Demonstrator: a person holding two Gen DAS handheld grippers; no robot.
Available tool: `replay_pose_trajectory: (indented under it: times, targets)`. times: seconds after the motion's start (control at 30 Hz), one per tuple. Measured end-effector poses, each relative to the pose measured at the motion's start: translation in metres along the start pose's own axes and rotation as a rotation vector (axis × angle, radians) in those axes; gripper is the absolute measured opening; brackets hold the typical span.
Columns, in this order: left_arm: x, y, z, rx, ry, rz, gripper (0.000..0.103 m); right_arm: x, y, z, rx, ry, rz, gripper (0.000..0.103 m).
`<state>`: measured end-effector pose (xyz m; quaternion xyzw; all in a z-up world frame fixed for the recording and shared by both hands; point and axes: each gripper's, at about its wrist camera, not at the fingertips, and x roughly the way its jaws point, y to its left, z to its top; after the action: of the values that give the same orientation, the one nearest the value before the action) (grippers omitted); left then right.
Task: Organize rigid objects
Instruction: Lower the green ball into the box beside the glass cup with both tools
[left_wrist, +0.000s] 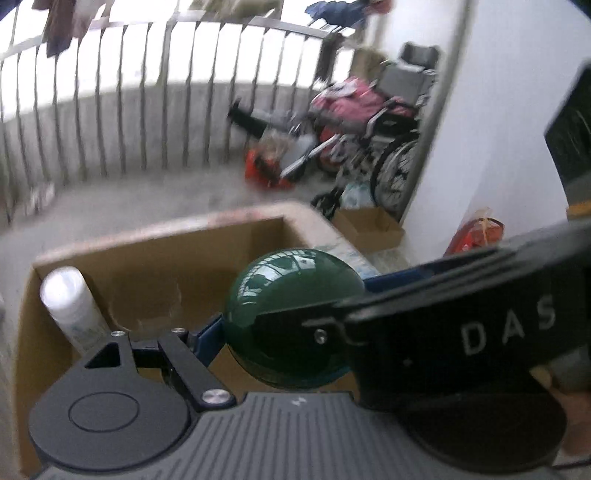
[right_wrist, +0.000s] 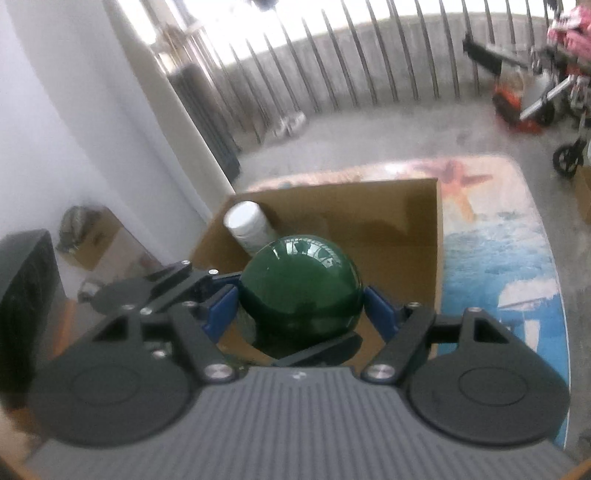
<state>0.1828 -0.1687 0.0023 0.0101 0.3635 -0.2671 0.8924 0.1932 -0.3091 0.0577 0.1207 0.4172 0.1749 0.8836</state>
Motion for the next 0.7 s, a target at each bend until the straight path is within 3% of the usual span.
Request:
replay_pose_trajectory:
  times: [0.33,0.7]
  targets:
    - [0.078,0.05,0.013,-0.114,0.154,0.032,0.083,0.097,-0.056,0.052,0.034,0.187,0.045,0.076]
    - [0.1,0.056,0.023,-0.129,0.175,0.069,0.083,0.132,-0.067,0.069,0.0,0.222,0.057,0.075]
